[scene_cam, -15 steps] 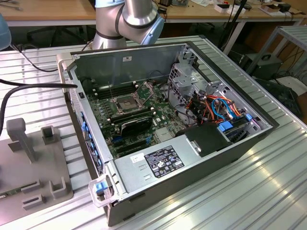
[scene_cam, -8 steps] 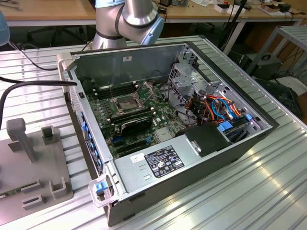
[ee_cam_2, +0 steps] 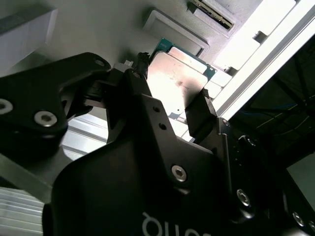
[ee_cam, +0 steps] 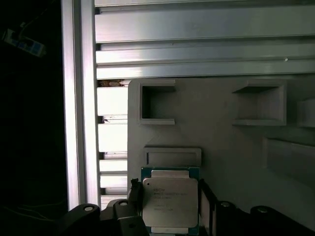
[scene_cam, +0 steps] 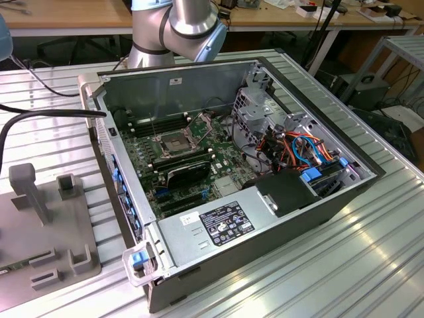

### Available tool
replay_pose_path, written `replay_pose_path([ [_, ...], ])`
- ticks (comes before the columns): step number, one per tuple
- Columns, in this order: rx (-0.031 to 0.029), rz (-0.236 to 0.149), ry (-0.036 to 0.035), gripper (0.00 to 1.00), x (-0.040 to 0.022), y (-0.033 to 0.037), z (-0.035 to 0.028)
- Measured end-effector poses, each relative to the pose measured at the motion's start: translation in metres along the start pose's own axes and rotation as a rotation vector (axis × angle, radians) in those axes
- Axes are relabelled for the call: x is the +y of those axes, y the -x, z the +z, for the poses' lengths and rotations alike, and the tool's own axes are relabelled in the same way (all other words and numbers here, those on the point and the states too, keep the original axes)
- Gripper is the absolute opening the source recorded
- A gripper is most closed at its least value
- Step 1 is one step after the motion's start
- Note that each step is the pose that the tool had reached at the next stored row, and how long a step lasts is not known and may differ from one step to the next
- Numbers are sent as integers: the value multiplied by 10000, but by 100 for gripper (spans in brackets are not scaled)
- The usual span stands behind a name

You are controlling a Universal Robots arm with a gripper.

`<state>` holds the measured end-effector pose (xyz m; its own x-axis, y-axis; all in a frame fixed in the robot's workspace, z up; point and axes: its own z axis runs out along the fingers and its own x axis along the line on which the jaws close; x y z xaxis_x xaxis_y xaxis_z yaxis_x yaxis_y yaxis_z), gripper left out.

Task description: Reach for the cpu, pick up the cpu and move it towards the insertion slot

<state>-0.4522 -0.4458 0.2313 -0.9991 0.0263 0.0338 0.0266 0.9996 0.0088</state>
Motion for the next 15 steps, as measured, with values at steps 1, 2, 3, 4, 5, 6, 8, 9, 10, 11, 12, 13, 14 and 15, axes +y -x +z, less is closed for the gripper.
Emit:
replay_pose_path([
  [1, 1, 0, 0, 55, 0, 0, -2],
  [2, 3, 0, -2, 55, 0, -1, -6],
  [3, 6, 0, -3, 55, 0, -1, -15],
  [4, 3, 0, -2, 55, 0, -1, -23],
  [5, 2, 0, -1, 55, 0, -1, -36],
  [6, 4, 0, -1, 55, 0, -2, -48],
  [8, 10, 0, -1, 55, 1, -3, -85],
  [9, 16, 0, -2, 55, 1, -3, -114],
  [10, 20, 0, -2, 55, 1, -4, -141],
  [11, 24, 0, -1, 55, 1, -5, -161],
  [12, 29, 0, -2, 55, 2, -6, -180],
  [13, 40, 0, -1, 55, 2, -7, -223],
  [14, 47, 0, -2, 55, 2, -8, -250],
  [15, 50, 0, -1, 55, 2, -8, -268],
])
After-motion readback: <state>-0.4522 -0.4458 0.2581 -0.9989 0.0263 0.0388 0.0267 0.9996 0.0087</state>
